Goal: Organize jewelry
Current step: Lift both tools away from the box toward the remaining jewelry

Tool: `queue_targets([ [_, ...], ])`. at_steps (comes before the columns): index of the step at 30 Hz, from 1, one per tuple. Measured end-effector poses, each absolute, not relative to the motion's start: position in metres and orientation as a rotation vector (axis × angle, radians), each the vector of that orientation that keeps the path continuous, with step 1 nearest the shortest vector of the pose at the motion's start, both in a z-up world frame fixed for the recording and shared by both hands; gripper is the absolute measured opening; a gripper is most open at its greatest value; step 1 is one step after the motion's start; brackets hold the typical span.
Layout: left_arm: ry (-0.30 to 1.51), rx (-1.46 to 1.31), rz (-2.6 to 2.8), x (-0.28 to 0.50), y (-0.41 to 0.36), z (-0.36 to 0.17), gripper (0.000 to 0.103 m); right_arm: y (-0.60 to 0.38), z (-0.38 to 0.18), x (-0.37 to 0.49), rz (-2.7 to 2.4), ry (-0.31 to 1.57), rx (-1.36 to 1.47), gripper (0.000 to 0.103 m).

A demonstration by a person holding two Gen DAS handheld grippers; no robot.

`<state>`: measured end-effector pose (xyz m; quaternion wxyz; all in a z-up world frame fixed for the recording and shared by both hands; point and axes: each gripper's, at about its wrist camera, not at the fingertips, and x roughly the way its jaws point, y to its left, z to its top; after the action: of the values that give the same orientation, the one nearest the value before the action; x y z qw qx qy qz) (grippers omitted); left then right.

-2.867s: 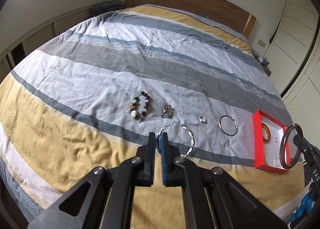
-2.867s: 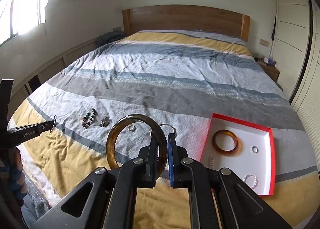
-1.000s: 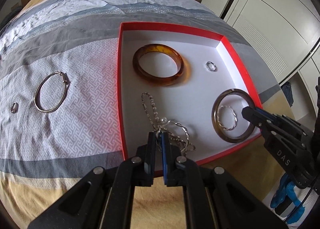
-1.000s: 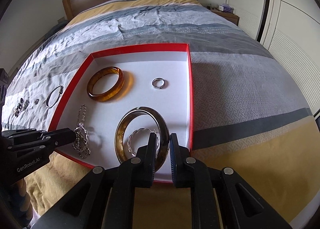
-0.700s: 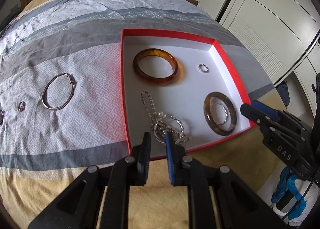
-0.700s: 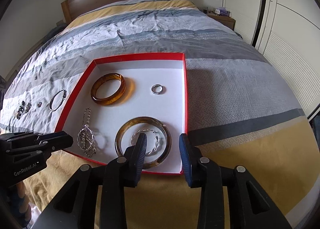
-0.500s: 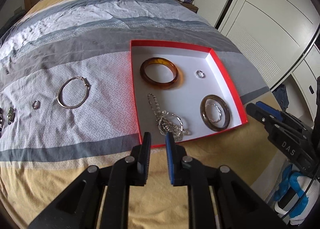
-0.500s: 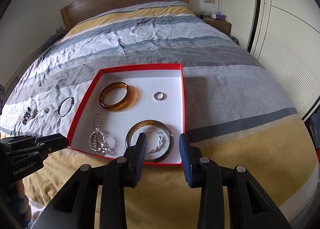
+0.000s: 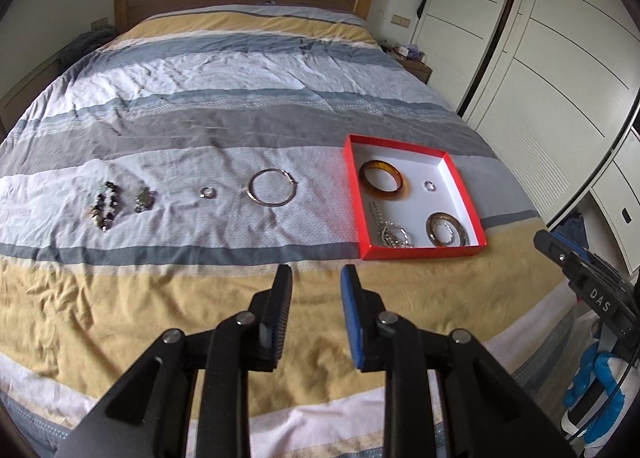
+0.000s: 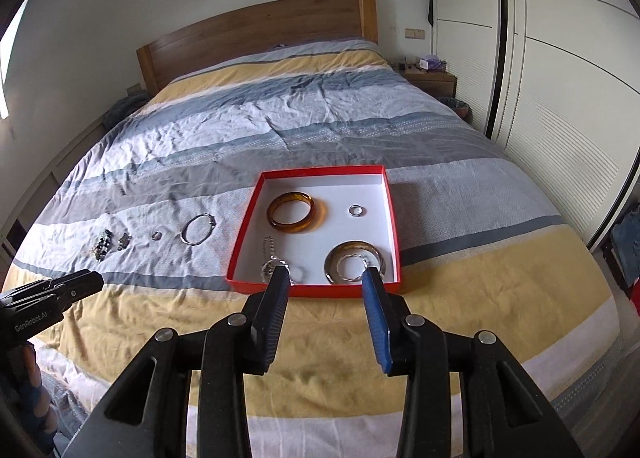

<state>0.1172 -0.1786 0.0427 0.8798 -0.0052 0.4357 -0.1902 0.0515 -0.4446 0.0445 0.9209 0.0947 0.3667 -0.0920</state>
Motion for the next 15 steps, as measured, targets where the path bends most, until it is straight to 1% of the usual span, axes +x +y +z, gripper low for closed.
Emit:
queue_targets([
  [3,0.883,-0.03,-0.358,0.097,-0.152,0.055,0.025,-0.422,0.059,0.035,-0.175,0.728,0.188,0.042],
  [8,0.841,-0.069,-0.294,0.067,-0.109,0.073,0.032,-0.384,0.082,0.004,-0.146,0.684,0.166,0.045],
  [13,0.78,-0.086,-0.24,0.034,-0.076,0.093,0.033,-0.349,0.109,-0.024,-0.117,0.624,0.143,0.047],
  [15,0.754,-0.095,-0.218,0.021,-0.064,0.1,0.035,-0.334,0.119,-0.035,-0.105,0.599,0.128,0.048],
])
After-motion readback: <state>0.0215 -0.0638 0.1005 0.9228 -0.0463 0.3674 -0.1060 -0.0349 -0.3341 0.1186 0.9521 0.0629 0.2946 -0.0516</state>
